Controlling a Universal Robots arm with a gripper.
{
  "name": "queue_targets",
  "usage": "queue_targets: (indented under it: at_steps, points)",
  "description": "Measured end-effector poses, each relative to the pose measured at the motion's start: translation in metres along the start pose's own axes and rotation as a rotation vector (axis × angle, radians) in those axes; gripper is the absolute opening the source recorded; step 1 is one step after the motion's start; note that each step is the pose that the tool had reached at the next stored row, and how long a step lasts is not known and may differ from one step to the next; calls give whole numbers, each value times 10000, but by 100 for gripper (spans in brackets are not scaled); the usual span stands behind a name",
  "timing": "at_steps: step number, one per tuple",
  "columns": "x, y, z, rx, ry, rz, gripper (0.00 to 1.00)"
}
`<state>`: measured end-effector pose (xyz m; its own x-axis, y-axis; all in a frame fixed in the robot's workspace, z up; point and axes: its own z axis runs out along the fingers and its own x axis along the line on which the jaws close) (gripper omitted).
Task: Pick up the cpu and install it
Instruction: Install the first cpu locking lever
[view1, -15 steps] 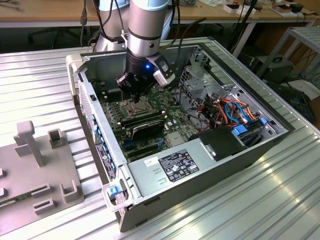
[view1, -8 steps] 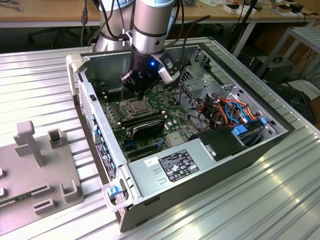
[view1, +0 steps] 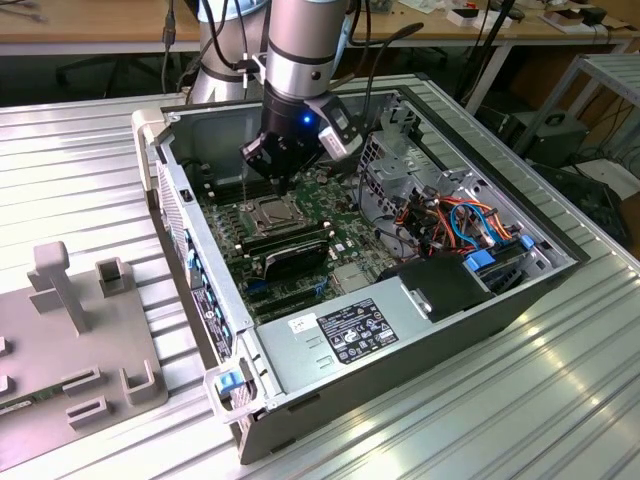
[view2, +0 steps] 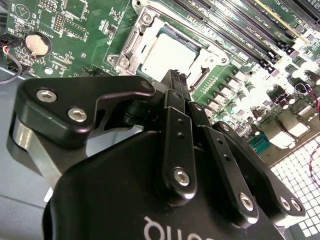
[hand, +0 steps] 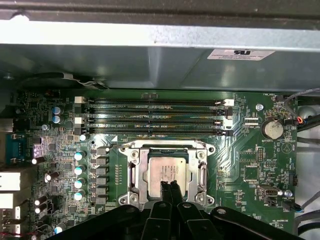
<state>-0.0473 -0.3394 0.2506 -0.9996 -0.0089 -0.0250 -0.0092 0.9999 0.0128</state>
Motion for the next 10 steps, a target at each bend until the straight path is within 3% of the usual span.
queue_targets:
  at_steps: [10]
  points:
    - [4,0,-5,1,0,0,11]
